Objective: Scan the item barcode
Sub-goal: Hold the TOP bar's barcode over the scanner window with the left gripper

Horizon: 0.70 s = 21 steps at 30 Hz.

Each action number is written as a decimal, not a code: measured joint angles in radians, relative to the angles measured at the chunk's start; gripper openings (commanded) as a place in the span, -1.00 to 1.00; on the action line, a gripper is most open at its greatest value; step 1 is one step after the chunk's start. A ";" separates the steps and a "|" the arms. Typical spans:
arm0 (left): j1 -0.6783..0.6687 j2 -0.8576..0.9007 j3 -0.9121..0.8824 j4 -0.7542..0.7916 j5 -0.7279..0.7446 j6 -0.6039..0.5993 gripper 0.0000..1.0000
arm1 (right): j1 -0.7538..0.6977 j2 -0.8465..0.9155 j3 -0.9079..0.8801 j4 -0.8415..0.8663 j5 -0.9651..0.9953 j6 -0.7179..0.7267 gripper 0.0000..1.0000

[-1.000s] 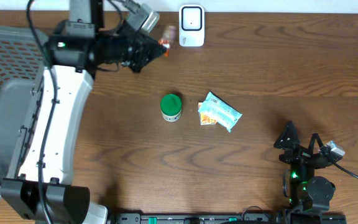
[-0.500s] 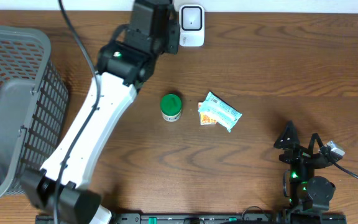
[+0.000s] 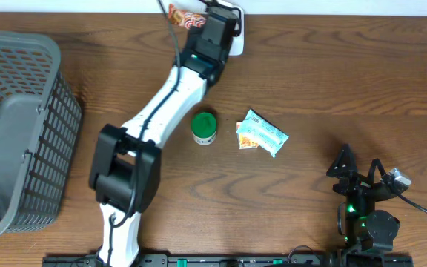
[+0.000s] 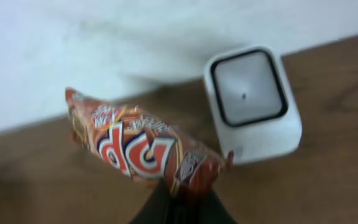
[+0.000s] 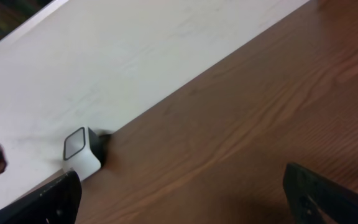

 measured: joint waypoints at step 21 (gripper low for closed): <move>-0.054 0.390 0.190 0.266 -0.187 0.459 -0.86 | 0.000 0.000 0.000 0.000 0.000 0.000 0.99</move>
